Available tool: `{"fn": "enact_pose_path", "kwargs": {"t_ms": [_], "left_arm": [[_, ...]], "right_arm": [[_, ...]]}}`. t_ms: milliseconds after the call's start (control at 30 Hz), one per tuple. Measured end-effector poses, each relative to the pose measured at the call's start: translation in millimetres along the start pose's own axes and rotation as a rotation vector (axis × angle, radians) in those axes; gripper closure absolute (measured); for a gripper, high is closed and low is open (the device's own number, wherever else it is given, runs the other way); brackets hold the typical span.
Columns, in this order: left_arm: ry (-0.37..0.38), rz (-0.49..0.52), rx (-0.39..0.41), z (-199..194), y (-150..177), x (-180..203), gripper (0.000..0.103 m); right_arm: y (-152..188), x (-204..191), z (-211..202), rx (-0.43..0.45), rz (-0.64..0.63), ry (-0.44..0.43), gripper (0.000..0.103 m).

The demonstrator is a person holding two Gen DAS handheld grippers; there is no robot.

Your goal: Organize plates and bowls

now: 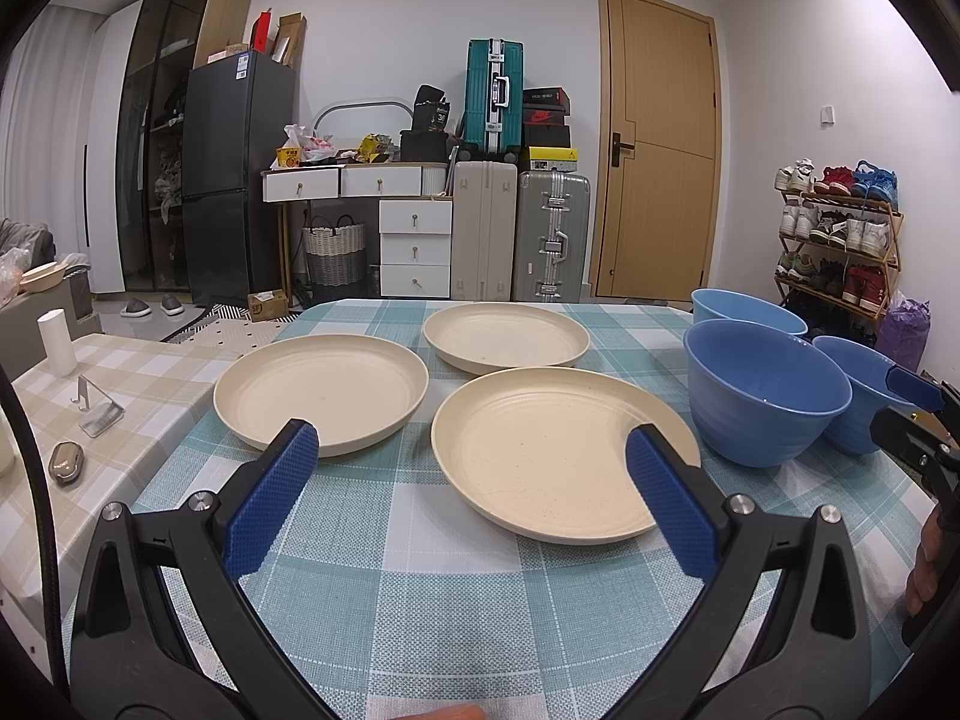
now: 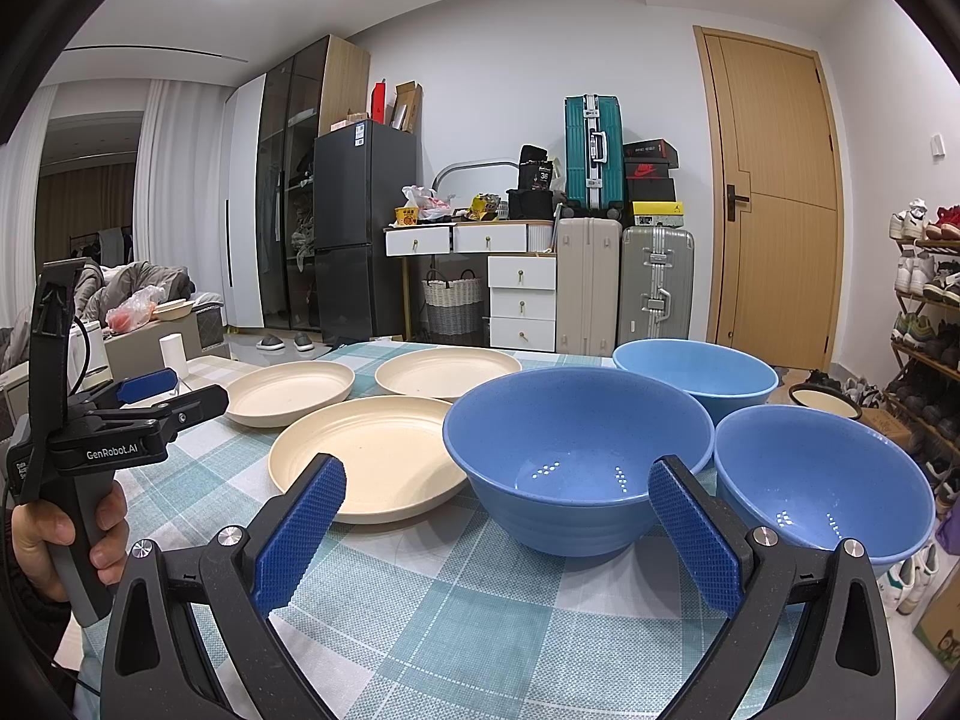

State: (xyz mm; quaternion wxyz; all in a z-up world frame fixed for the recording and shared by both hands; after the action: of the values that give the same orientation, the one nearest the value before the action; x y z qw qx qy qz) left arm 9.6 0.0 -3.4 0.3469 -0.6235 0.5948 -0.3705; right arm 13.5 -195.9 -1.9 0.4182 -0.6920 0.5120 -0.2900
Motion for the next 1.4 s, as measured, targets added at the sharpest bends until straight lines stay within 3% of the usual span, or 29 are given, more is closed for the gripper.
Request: {"fn": "enact_pose_path", "kwargs": {"t_ms": [1067, 1400], "left_arm": [[-0.001, 0.002, 0.005, 0, 0, 0, 0.000], [0.001, -0.051, -0.047, 16, -5, -11, 0.001]], "right_arm": [[0, 0, 0, -0.001, 0.001, 0.000, 0.000], [-3, 2, 0, -0.009, 0.031, 0.029, 0.000]]}}
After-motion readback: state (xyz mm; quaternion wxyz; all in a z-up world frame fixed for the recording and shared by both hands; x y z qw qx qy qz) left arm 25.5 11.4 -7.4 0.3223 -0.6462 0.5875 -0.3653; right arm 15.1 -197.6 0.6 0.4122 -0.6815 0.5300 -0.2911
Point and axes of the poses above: each gripper's, at about its wrist camera, not at the fingertips, and z roughly the way its jaws point, x to its right, y to its underside, the point moved 1 cm from there along z, roughly the way its jaws point, and after that the axes turned 9 degrees about -x, right-handed, at the moved point
